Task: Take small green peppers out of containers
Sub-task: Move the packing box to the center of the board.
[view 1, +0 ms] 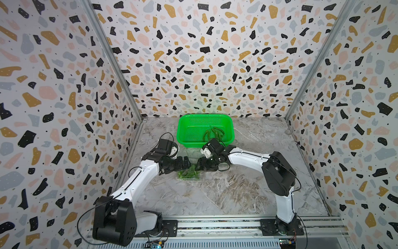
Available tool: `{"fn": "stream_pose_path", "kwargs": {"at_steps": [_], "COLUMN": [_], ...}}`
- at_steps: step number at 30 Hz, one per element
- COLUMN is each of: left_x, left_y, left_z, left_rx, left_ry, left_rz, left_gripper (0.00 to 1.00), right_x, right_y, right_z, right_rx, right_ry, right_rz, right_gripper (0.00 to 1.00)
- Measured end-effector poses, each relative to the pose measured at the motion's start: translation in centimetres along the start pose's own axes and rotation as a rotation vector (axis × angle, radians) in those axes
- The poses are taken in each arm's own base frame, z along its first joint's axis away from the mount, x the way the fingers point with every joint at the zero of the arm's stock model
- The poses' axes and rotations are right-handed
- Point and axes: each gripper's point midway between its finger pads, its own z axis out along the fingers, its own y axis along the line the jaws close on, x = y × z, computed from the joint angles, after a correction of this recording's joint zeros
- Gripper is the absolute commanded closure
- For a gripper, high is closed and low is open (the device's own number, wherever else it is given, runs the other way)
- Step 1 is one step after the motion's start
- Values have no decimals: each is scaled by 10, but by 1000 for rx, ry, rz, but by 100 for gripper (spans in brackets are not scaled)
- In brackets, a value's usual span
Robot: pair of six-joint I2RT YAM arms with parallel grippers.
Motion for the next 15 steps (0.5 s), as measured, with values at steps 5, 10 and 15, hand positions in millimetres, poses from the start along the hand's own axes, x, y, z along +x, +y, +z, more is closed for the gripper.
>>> {"fn": "stream_pose_path", "kwargs": {"at_steps": [5,10,15], "left_x": [57,119,139], "left_y": [-17,-22,-25], "left_z": [-9,-1,-10], "left_rx": [79,121,126], "left_ry": [38,137,166], "left_rz": [-53,-130,-159], "left_gripper": [0,0,0], "right_x": [38,66,78], "right_y": [4,-4,-14], "right_z": [-19,-26,-27], "right_rx": [5,41,78], "right_ry": [39,101,147], "right_rz": [-18,-25,-28], "right_gripper": [32,27,23]}}
